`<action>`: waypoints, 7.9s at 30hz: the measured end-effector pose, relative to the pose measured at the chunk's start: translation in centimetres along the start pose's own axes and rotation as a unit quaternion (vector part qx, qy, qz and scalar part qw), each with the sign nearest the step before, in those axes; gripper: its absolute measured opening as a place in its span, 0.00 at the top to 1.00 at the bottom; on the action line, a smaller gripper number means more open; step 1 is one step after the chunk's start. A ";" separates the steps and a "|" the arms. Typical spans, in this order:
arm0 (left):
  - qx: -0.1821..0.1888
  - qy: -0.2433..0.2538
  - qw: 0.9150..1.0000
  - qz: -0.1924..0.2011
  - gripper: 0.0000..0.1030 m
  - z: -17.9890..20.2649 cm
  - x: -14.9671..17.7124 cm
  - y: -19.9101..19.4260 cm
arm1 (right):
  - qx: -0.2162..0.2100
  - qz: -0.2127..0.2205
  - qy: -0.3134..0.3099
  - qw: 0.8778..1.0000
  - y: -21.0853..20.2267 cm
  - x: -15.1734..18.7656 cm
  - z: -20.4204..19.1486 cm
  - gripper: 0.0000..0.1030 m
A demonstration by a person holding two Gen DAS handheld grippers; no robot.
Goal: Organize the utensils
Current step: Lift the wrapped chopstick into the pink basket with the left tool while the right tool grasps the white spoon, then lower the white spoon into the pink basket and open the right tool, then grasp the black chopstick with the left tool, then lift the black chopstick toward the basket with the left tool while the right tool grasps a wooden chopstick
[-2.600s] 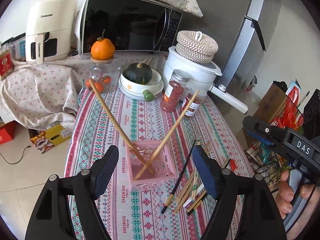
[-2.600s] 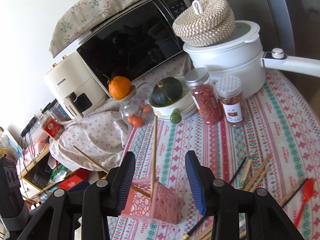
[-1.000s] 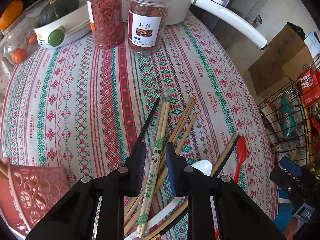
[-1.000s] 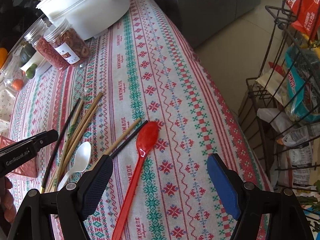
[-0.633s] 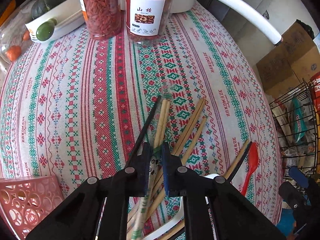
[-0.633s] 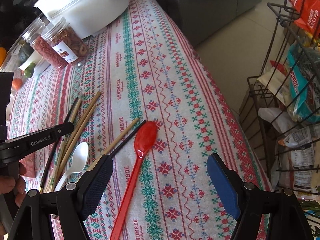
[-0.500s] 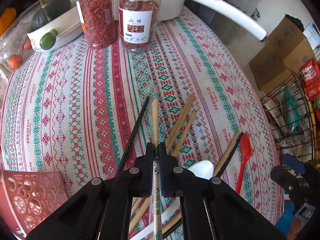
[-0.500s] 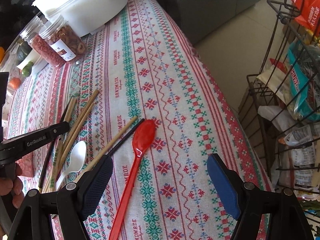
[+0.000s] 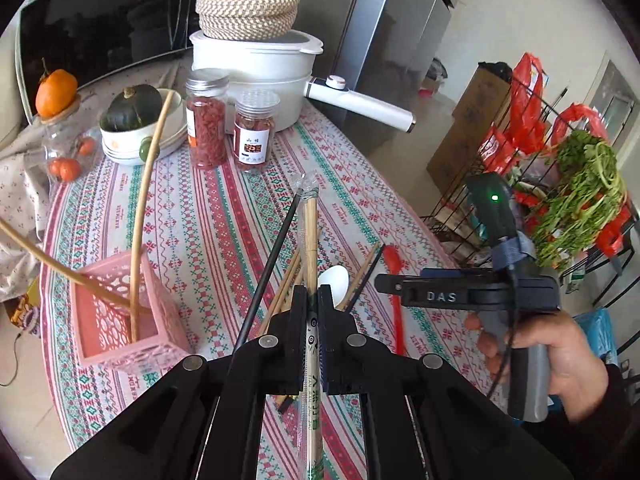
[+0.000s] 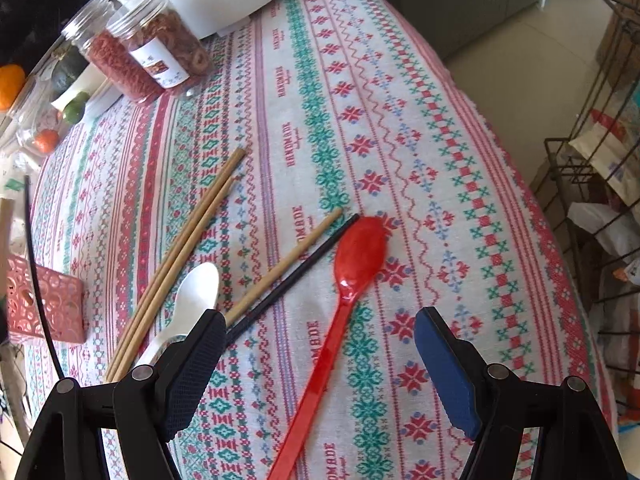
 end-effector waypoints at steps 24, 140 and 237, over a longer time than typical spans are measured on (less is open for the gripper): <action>0.046 -0.034 0.998 -0.003 0.96 -1.9 4.3 -3.9 | -0.074 -0.001 0.053 0.996 1.8 -0.2 -3.5 0.60; -0.102 0.021 0.977 -0.186 0.91 -8.2 10.9 4.7 | 0.016 0.104 -0.058 0.993 -7.1 1.9 -2.1 0.29; -0.074 -0.115 0.990 0.017 0.95 -14.3 6.6 -11.7 | -0.051 0.074 0.001 0.996 0.7 -0.2 -8.2 0.94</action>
Point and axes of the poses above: each gripper's, at about its wrist camera, not at the fingertips, and y roughly the way its jaws point, z to its right, x to its underside, the point moved 4 cm from there along y, roughly the way its jaws point, and after that the axes turned 10 degrees about z, right-handed, at the moved point
